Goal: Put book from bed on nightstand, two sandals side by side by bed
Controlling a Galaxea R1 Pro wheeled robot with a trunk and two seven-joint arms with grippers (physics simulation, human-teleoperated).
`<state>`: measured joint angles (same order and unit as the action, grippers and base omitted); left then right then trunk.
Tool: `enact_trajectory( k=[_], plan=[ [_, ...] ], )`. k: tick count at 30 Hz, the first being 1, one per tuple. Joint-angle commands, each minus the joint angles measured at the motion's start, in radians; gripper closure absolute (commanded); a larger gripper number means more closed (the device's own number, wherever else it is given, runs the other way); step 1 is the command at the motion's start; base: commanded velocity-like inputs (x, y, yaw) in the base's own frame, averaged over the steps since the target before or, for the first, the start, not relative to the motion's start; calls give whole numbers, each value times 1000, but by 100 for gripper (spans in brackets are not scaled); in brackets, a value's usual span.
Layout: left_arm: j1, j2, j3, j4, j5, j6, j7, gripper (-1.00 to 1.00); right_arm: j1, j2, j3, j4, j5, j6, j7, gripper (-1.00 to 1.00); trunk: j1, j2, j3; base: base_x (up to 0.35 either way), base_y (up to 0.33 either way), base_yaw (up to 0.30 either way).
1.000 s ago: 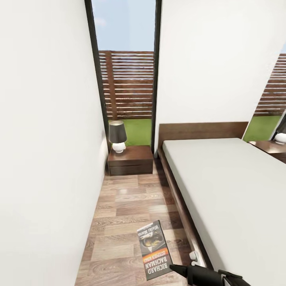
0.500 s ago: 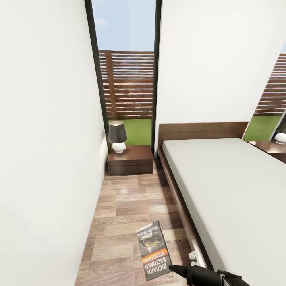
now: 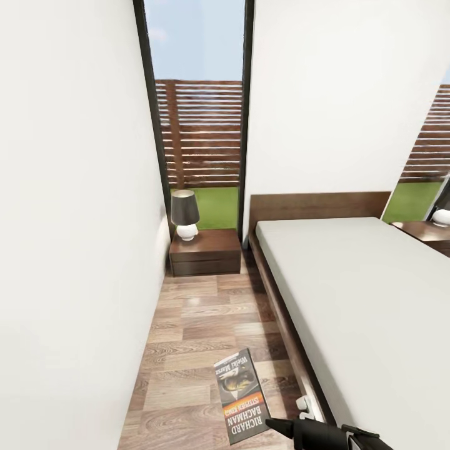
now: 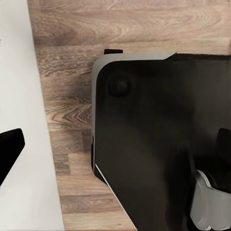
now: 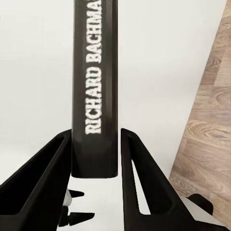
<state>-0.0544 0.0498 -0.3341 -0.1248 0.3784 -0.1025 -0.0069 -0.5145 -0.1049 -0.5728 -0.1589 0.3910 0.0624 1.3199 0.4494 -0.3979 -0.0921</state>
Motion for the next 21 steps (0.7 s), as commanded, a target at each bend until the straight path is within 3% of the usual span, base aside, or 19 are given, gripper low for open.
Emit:
enact_trajectory(
  k=[1, 9, 21],
  plan=[
    [-1, 1, -8, 1, 10, -10, -1, -100, -1, 0, -9, -1, 8, 7, 4, 100, 1, -2, -2, 0, 0, 0],
    [-1, 1, -12, 4, 7, -38, -1, -100, -1, 1, -6, -1, 8, 7, 4, 100, 1, -2, -2, 31, 0, 0],
    [-1, 0, -12, 5, 6, -43, -1, -100, -1, 6, -6, -1, 8, 7, 4, 100, 1, -2, -2, 285, 0, 0]
  ],
)
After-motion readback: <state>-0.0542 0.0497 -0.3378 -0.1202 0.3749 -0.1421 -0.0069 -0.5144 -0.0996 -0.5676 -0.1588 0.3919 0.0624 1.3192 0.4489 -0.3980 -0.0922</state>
